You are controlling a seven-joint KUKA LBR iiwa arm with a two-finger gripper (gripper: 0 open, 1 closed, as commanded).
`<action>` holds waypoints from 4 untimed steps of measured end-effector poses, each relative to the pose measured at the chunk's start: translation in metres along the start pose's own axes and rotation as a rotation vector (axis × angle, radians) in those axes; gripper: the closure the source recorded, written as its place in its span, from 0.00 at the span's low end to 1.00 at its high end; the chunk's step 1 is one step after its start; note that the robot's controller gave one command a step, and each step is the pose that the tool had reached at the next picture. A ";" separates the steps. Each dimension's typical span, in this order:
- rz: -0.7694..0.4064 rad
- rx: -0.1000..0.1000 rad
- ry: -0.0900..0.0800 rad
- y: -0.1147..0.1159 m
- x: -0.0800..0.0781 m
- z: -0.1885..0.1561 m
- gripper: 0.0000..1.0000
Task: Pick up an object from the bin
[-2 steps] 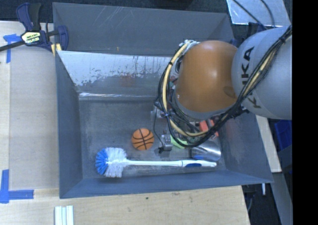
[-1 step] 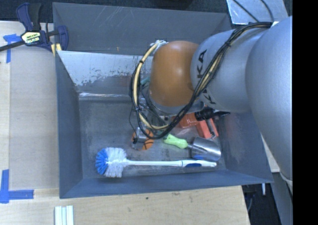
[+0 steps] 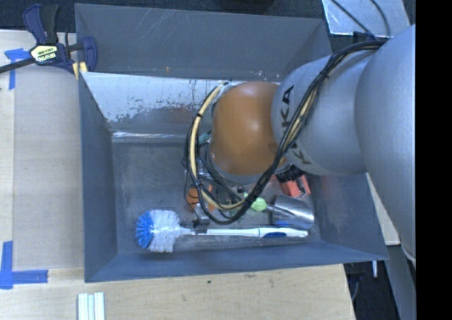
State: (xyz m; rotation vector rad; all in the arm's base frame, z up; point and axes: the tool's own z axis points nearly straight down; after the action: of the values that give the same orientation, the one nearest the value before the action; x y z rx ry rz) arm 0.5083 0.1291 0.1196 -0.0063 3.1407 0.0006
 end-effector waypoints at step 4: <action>0.158 -0.001 -0.006 -0.032 -0.030 -0.039 1.00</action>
Offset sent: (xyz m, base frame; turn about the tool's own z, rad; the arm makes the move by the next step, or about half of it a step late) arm 0.0257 -0.0329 -0.0496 0.2013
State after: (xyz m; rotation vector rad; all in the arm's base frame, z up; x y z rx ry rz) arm 0.5381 0.0969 0.1586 0.2418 3.1254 0.0026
